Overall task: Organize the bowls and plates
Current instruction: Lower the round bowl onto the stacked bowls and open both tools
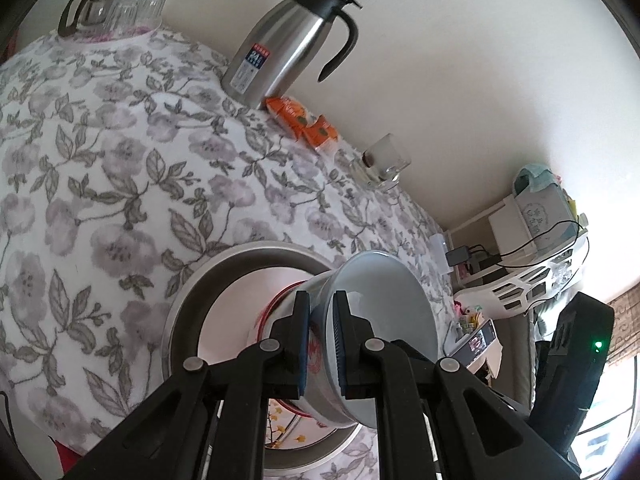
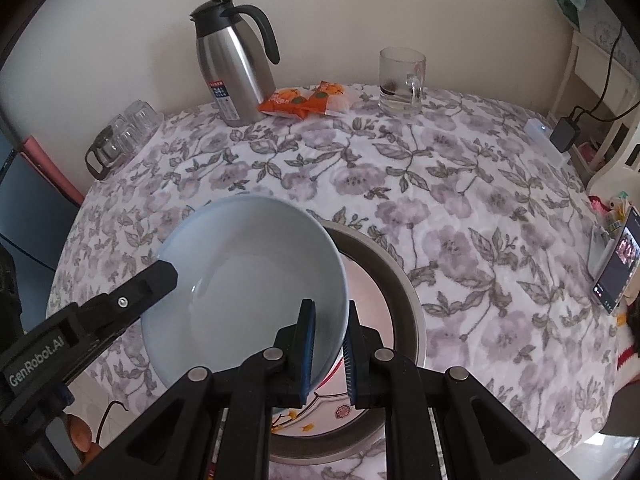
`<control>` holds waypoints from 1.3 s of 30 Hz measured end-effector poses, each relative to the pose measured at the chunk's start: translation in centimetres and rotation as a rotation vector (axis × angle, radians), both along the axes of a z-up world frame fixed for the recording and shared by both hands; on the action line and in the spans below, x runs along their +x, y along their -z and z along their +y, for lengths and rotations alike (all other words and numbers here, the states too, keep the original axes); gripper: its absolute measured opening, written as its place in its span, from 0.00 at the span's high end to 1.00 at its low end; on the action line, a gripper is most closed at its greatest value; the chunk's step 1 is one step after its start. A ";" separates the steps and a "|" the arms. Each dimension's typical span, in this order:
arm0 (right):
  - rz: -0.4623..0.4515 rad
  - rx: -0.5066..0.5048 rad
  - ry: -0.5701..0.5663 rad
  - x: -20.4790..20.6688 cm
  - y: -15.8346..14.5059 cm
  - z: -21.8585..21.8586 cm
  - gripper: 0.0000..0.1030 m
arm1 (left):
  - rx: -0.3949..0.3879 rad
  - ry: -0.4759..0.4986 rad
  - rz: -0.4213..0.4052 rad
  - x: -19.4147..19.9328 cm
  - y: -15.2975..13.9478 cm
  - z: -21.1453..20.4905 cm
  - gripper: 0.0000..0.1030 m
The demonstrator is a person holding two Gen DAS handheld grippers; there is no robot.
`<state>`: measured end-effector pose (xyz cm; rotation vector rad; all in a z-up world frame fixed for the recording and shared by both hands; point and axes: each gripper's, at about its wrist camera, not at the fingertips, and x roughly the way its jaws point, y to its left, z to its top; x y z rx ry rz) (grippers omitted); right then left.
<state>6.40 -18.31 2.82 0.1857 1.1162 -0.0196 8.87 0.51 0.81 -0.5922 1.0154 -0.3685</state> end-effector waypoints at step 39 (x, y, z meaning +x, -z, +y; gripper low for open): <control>0.003 -0.007 0.022 -0.1 -0.4 -0.4 0.83 | -0.002 -0.015 0.001 0.0 0.0 0.5 0.90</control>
